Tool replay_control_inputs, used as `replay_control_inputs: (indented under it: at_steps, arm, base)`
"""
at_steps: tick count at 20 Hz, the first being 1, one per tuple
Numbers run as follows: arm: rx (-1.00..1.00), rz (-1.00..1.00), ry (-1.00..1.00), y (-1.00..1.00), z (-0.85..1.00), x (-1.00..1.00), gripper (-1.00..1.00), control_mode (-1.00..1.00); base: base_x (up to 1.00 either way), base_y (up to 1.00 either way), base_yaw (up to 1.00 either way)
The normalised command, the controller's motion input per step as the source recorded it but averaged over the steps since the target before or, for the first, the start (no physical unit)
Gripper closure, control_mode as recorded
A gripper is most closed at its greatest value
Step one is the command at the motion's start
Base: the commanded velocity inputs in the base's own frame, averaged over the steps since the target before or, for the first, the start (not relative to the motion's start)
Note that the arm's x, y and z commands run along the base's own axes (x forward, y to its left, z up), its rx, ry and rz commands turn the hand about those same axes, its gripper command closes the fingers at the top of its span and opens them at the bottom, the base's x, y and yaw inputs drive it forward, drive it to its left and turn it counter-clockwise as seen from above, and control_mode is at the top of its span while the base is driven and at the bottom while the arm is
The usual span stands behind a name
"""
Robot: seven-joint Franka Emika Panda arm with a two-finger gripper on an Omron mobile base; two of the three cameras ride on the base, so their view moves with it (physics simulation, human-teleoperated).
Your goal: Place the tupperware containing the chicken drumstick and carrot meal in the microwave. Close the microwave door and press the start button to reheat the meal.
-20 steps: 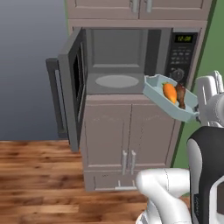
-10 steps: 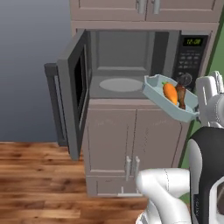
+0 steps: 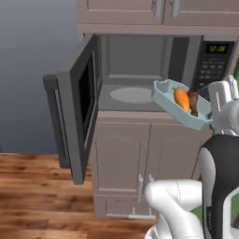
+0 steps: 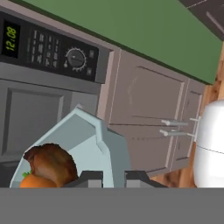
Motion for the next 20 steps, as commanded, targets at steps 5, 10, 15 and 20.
replay_control_inputs:
  at_steps: [5, 10, 15, 20]
  arm:
    - [0.0, 0.0, 0.0, 0.0, 0.0, 0.0, 1.0, 1.0]
    - [0.0, 0.0, 0.0, 0.0, 0.0, 0.0, 1.0, 1.0]
    - [0.0, 0.02, 0.0, 0.0, 0.0, 0.01, 1.0, -1.0]
    - [0.0, 0.0, 0.0, 0.0, 0.0, 0.06, 1.0, -1.0]
  base:
    - [0.35, 0.0, 0.09]
    - [0.23, 0.0, 0.07]
    - [0.01, 0.0, 0.01]
    - [0.0, 0.0, 0.0]
